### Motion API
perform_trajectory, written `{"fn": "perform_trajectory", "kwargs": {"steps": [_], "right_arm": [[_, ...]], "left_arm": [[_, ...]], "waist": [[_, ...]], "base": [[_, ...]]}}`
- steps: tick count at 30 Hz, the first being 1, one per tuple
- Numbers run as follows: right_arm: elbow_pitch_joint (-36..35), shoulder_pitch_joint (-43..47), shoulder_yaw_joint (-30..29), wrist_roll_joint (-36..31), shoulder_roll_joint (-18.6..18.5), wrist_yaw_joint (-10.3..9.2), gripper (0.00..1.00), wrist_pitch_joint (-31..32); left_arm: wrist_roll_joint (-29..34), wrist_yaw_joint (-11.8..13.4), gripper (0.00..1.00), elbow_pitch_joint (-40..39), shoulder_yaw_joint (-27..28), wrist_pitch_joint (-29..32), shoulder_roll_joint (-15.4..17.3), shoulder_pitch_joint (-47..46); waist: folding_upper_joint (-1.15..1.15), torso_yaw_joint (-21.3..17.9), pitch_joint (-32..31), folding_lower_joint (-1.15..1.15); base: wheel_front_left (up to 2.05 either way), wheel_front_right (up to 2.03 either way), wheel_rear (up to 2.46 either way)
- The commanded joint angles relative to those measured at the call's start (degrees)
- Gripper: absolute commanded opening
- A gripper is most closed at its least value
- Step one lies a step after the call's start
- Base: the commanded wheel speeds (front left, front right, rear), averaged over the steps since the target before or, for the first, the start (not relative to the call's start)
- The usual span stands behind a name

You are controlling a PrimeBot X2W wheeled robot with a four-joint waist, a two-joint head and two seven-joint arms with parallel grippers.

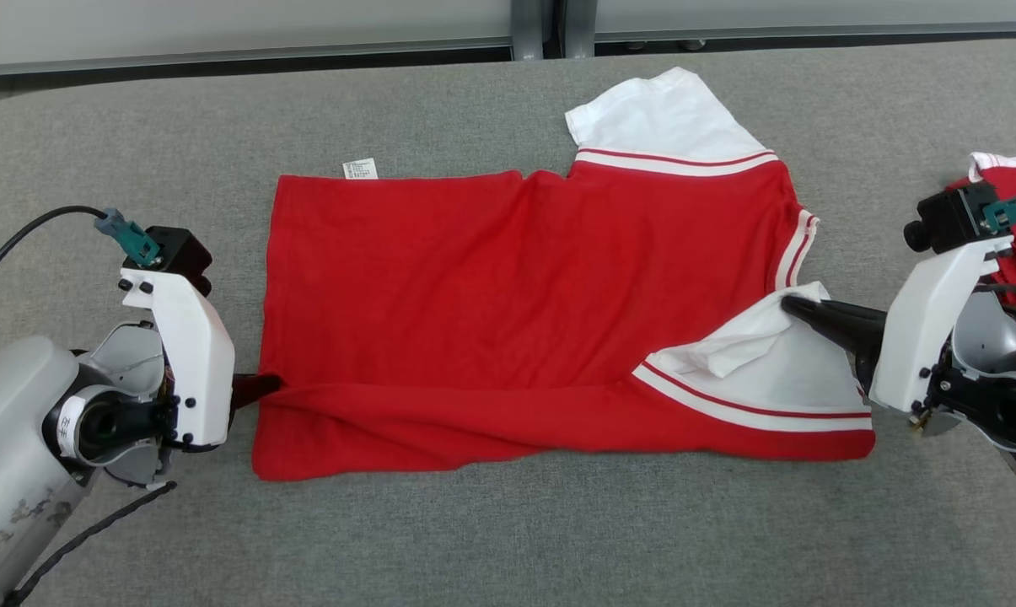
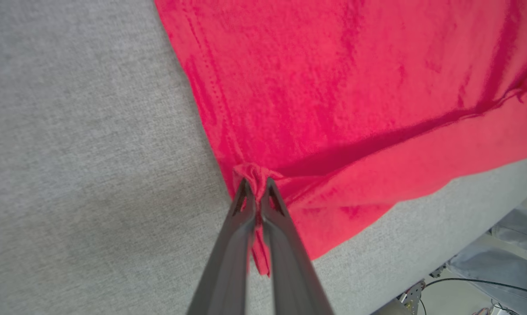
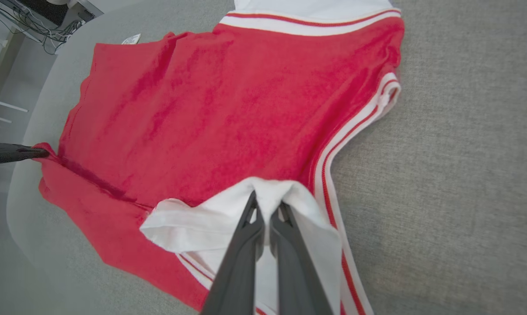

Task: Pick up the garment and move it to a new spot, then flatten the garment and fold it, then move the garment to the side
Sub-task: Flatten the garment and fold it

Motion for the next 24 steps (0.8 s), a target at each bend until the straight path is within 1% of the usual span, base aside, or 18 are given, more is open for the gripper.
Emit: {"fn": "perform_trajectory", "kwargs": {"steps": [1, 5, 8, 10, 16, 18, 19, 20, 21, 22, 24], "right_arm": [[0.5, -0.6, -0.4, -0.4, 0.2, 0.02, 0.00, 0.1], [2.5, -1.6, -1.1, -1.9, 2.1, 0.02, 0.00, -0.5], [3.4, -2.1, -2.0, -3.2, 2.7, 0.02, 0.00, -2.5], [4.1, -2.3, -2.8, -3.8, 3.0, 0.02, 0.00, -4.2], [5.7, -2.9, -2.3, -5.0, 4.1, 0.02, 0.00, -6.1], [6.3, -3.2, -2.2, -5.2, 4.6, 0.02, 0.00, -7.0], [6.6, -3.4, -2.1, -5.5, 4.9, 0.02, 0.00, -7.7], [7.1, -3.4, -2.0, -5.6, 5.1, 0.02, 0.25, -8.2], [7.7, -3.3, -1.8, -5.7, 5.3, 0.02, 0.49, -8.6], [8.2, -3.3, -1.8, -5.8, 5.6, 0.02, 1.00, -9.2], [8.7, -2.8, -1.5, -5.6, 6.0, 0.02, 1.00, -10.4]], "left_arm": [[-0.1, -0.5, 0.00, 0.5, 0.2, -0.2, -0.1, -0.9], [-0.5, -1.9, 0.00, 3.3, 0.3, -0.3, -1.6, -1.8], [-0.5, -2.8, 0.00, 5.0, 0.6, -1.1, -2.3, -2.1], [-0.2, -3.1, 0.00, 6.1, 0.6, -1.6, -2.6, -2.2], [-0.4, -3.9, 0.00, 9.3, 0.5, -1.8, -3.5, -2.8], [0.1, -4.2, 0.00, 10.2, 0.9, -3.0, -3.9, -3.1], [0.3, -4.3, 0.05, 10.7, 0.9, -3.5, -4.3, -3.1], [0.3, -4.4, 0.51, 11.1, 0.9, -3.8, -4.6, -2.9], [0.1, -4.5, 1.00, 11.7, 0.9, -4.1, -5.0, -2.6], [-0.1, -4.8, 1.00, 12.1, 1.0, -4.5, -5.3, -2.5], [-0.4, -5.0, 1.00, 12.8, 1.2, -5.1, -5.9, -2.0]], "waist": [[0.00, 0.1, 0.1, 0.00], [0.00, 0.4, 0.4, 0.00], [0.00, 0.5, 0.6, 0.00], [0.00, 0.5, 0.6, 0.00], [0.00, 0.4, 0.5, 0.00], [0.00, 0.3, 0.5, 0.00], [0.00, 0.3, 0.5, 0.00], [0.00, 0.3, 0.3, 0.00], [0.00, 0.3, 0.1, 0.00], [0.00, 0.3, -0.2, 0.00], [0.00, 0.3, -0.9, 0.00]], "base": [[0.00, 0.00, 0.00], [0.00, 0.00, 0.00], [0.00, 0.00, 0.00], [0.00, 0.00, 0.00], [0.00, 0.00, 0.00], [0.00, 0.00, 0.00], [0.00, 0.00, 0.00], [0.00, 0.00, 0.00], [0.00, 0.00, 0.00], [0.00, 0.00, 0.00], [0.00, 0.00, 0.00]]}}
